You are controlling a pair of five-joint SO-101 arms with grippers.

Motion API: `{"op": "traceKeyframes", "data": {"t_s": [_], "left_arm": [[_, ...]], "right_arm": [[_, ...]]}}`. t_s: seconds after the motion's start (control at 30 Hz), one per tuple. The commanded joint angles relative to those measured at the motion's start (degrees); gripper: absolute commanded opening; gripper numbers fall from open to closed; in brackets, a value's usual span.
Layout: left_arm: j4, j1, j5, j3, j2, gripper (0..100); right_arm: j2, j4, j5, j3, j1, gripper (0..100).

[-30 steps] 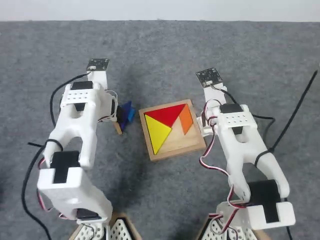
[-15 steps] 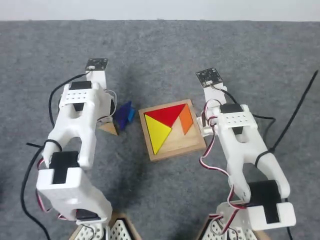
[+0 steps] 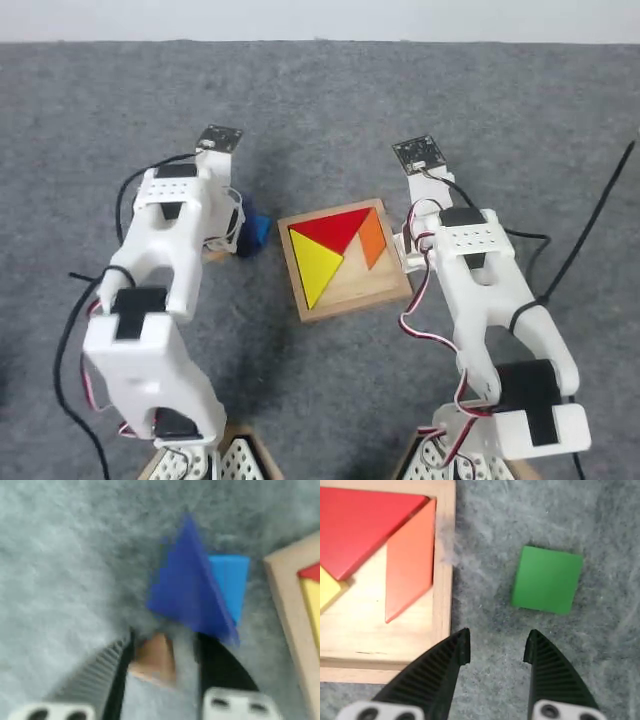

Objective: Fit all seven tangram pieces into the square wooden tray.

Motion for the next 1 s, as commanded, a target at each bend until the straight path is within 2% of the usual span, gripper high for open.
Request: {"op": "traceKeyframes", "data": {"t_s": [0.0,0.2,0.37,0.53,0.67,0.87,0.97], "left_arm": [[6.6,-0.4,-0.9,-5.1,5.0,21],[10.6,-5.8,-4.0,-9.2,5.4,20],[11.6,-7.5,-6.5,-9.3,1.9,14],[14.2,-7.2,-7.3,-8.3,-6.1,18],[12.8,-7.5,-7.1,-1.1,-13.9,21],[1.8,-7.3,3.8,12.5,-17.0,25],[0.8,-7.2,11.5,13.4,-14.9,25]], "right_arm": [[-3.1,-0.6,-0.7,-0.4,-0.5,19.5],[-3.1,-0.6,-0.7,-0.4,-0.5,19.5],[-3.1,-0.6,-0.7,-0.4,-0.5,19.5],[-3.1,-0.6,-0.8,-0.4,-0.5,19.5],[-3.1,-0.6,-0.8,-0.4,-0.5,19.5],[-3.1,-0.6,-0.8,-0.4,-0.5,19.5],[-3.1,-0.5,-0.9,-0.4,-0.5,19.5]]}}
